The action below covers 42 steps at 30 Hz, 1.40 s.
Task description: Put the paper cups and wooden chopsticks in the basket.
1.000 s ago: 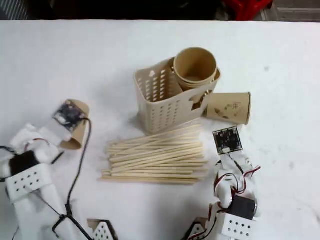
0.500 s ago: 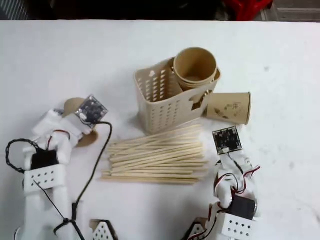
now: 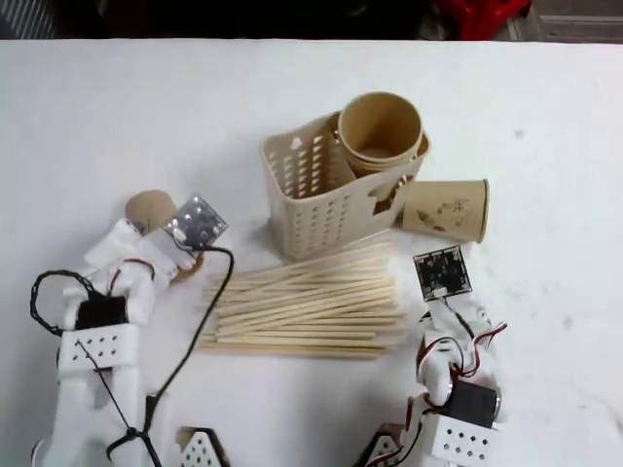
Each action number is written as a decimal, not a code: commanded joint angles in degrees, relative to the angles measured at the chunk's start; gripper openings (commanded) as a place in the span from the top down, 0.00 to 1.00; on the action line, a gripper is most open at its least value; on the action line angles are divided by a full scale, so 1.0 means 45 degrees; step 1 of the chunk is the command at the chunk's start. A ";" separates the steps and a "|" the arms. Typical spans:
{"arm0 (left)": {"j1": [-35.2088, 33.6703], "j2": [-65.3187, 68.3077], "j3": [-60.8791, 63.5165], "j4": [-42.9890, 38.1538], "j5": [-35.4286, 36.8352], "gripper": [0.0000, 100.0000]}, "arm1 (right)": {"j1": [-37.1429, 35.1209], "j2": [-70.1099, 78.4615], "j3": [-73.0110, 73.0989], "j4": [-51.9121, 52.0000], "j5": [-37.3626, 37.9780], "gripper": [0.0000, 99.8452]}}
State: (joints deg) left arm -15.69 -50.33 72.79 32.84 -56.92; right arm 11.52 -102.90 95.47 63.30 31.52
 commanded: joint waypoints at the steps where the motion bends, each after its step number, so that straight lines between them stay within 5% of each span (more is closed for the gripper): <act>1: 0.0303 -0.0264 0.0547 -0.1231 -0.0215 0.81 | -0.0068 -0.0068 0.0039 -0.0244 0.0137 0.98; 7: 0.0010 -0.0283 0.0059 -0.1446 0.0371 0.99 | -0.0068 -0.0068 0.0039 -0.0244 0.0137 0.98; 9: 0.0010 -0.0342 -0.0508 -0.1153 0.0801 0.97 | -0.0068 -0.0068 0.0039 -0.0244 0.0137 0.98; 14: 0.0088 -0.0361 -0.3595 0.1661 0.1270 0.98 | -0.0068 -0.0068 0.0039 -0.0244 0.0137 0.98; 20: 0.0225 -0.0264 -1.0295 0.5724 0.4630 0.98 | -0.0068 -0.0068 0.0039 -0.0244 0.0137 0.98; 25: 0.2217 -0.0244 -1.5258 0.7697 0.7033 0.98 | -0.0068 -0.0068 0.0039 -0.0244 0.0137 0.98; 31: 0.6085 0.0654 -1.7035 0.7521 0.9729 0.98 | -0.0068 -0.0068 0.0039 -0.0244 0.0137 0.98; 37: 0.8293 0.5499 -1.9653 0.7580 1.1604 0.98 | -0.0068 -0.0068 0.0039 -0.0244 0.0137 0.98; 42: 0.9543 0.9895 -2.3541 0.9534 1.2327 0.98 | -0.0068 -0.0068 0.0039 -0.0244 0.0137 0.98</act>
State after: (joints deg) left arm 22.73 -19.91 -18.73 69.67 -4.00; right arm 11.52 -102.90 95.47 63.30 31.52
